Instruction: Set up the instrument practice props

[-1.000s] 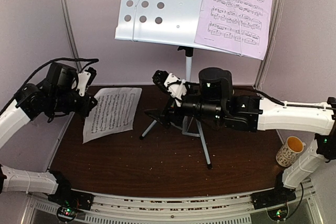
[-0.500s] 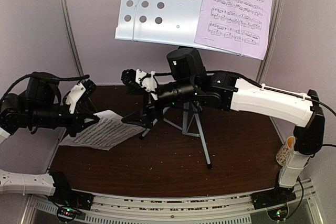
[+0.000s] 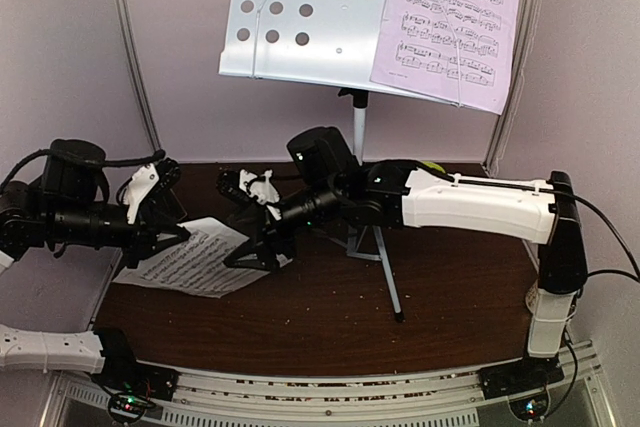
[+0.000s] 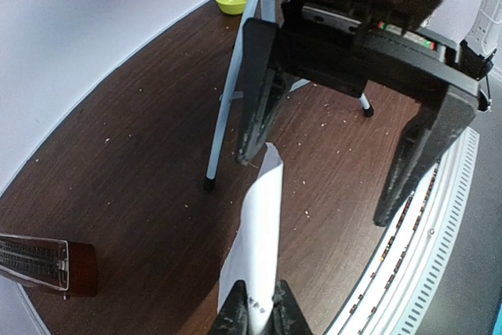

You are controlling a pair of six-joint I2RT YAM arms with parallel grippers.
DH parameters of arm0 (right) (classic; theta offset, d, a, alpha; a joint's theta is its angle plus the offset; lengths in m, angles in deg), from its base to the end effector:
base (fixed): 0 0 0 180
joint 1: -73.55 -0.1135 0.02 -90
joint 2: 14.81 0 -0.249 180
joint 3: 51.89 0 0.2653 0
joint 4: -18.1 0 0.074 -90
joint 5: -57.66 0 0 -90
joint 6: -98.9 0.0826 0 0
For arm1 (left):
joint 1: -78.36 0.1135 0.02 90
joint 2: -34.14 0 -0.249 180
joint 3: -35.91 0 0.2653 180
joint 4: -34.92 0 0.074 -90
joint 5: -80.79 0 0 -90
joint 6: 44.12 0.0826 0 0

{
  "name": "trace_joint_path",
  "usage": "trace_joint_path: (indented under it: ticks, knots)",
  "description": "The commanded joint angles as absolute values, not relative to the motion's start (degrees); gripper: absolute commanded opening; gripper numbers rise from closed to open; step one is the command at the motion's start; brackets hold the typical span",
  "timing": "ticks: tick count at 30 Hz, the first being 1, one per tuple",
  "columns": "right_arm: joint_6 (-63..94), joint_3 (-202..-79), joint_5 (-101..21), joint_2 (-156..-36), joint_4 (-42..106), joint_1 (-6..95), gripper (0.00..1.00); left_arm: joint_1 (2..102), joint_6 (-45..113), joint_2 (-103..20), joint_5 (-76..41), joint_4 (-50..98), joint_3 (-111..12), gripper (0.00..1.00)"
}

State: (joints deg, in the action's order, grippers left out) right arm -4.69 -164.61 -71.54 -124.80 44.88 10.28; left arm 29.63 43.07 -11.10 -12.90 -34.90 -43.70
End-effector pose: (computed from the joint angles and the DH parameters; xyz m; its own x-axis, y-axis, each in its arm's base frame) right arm 0.1765 0.4666 0.3039 0.0455 -0.3146 -0.9481 -0.9682 -0.2478 0.0358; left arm 0.1220 -0.1471 0.3493 -0.4206 0.4051 -0.8118 0.7649 0.6395 -0.0772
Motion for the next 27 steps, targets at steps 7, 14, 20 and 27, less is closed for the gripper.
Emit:
trace_joint_path:
  ticks: [7, 14, 20, 27]
  knots:
    - [-0.53, -163.96, -70.16, -126.16, 38.60, 10.87, 0.49, 29.29, 45.08, -11.22, -15.41, -30.31, -44.83, 0.10]
    - [-0.46, -162.93, -69.04, -124.39, 41.46, 10.44, 0.00, 29.27, 45.35, -11.19, -15.41, -25.62, -44.88, 0.12]
    - [-0.67, -151.79, -64.44, -113.23, 36.13, 10.83, 0.00, 29.40, 42.54, -7.83, -6.69, -19.64, -42.16, 0.75]
    - [-0.02, -143.52, -59.13, -100.50, 33.17, 11.75, 0.00, 29.44, 41.03, -3.31, -5.29, -10.93, -37.85, 0.88]
